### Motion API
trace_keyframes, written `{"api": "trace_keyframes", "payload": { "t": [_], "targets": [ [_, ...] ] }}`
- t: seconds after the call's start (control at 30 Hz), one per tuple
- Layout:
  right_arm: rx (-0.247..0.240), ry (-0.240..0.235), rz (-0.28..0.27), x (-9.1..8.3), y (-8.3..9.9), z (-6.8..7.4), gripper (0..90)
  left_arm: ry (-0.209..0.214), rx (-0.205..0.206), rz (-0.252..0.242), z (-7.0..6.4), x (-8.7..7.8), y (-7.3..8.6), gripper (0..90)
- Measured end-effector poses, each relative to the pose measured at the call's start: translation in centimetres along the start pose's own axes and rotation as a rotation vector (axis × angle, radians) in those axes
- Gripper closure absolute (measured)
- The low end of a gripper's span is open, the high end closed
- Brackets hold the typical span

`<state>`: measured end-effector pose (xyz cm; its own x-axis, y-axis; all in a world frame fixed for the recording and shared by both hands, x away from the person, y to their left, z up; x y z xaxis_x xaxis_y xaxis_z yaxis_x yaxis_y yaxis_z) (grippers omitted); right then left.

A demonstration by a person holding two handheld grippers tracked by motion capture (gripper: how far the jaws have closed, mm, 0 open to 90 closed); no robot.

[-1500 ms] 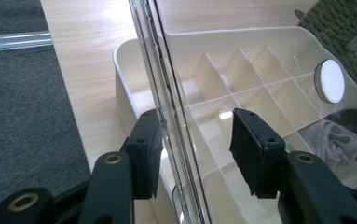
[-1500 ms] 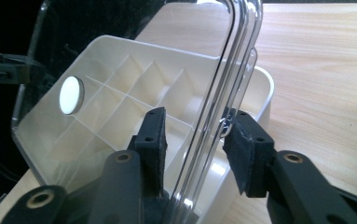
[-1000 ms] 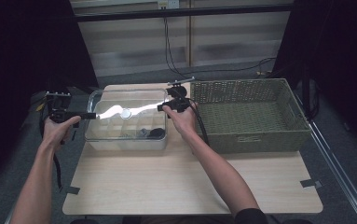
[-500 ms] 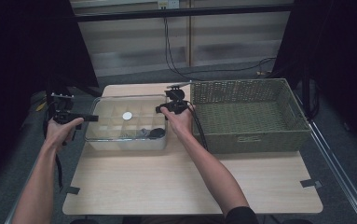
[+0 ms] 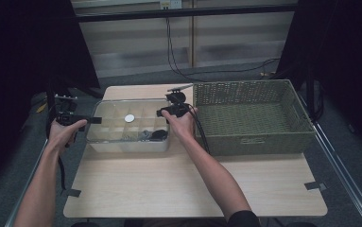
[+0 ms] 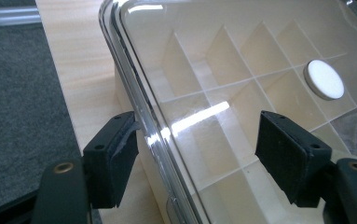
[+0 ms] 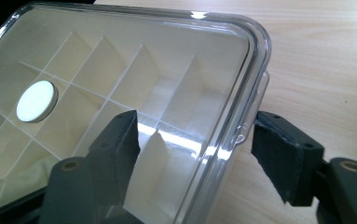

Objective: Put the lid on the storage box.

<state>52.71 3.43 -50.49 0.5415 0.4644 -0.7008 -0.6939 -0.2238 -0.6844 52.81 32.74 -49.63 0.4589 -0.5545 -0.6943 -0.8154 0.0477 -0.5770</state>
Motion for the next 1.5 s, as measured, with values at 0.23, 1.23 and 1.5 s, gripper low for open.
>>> {"api": "trace_keyframes", "payload": {
  "t": [0.23, 1.23, 1.5],
  "targets": [
    [-0.016, -0.004, -0.032, -0.7, -0.6, 0.2, 22.6, -0.021, 0.025, -0.028, -0.3, -1.2, -0.2, 20.8],
    [-0.188, -0.129, -0.200, -8.3, -1.1, 1.9, 12.2, -0.064, 0.077, -0.166, -2.0, -6.7, 5.0, 14.3],
    [-0.214, -0.102, -0.210, -10.6, 0.5, 0.6, 13.5, -0.070, 0.106, -0.182, -3.5, -7.2, 6.6, 15.2]
  ]
}}
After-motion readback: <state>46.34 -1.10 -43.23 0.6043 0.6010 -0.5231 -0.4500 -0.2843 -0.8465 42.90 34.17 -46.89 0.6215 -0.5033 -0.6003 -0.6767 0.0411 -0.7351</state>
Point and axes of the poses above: each handheld gripper's, and its own axes: x roughly forward along the jaws, y roughly out of its underside, z roughly to its left, the point moved 10 cm from there along x, roughly forward along the jaws, and after that the axes turned 10 degrees about -x, right-handed, at the moved point
